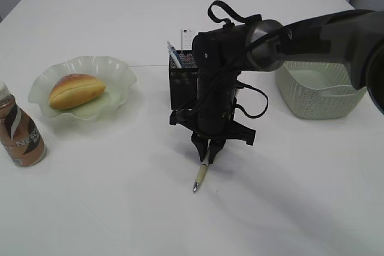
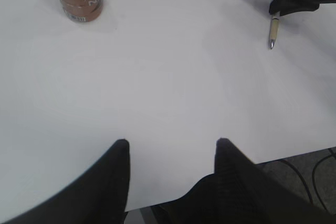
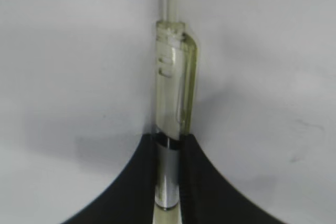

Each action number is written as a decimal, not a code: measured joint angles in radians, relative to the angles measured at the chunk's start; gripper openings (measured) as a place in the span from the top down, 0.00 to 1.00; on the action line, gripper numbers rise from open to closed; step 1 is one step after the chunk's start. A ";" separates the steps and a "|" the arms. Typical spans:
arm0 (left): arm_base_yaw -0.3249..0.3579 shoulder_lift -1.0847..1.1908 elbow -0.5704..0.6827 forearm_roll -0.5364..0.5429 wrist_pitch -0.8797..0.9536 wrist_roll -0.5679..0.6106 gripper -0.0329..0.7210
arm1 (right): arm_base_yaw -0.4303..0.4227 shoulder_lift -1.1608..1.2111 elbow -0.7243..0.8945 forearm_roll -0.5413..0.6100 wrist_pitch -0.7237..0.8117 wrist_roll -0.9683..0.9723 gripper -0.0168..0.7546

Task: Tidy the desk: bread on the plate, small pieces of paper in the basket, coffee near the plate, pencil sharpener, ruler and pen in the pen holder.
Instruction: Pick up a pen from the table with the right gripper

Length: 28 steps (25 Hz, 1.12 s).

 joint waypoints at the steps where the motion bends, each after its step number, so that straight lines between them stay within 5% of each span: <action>1: 0.000 0.000 0.000 0.000 0.000 0.000 0.45 | 0.000 0.000 0.000 0.000 0.000 0.000 0.87; 15: 0.000 0.000 0.000 0.000 0.000 0.000 0.45 | 0.000 -0.008 0.002 -0.017 0.095 -0.185 0.88; 28: 0.000 0.000 0.000 0.001 0.000 0.000 0.45 | 0.006 -0.170 0.008 -0.086 0.117 -0.569 0.88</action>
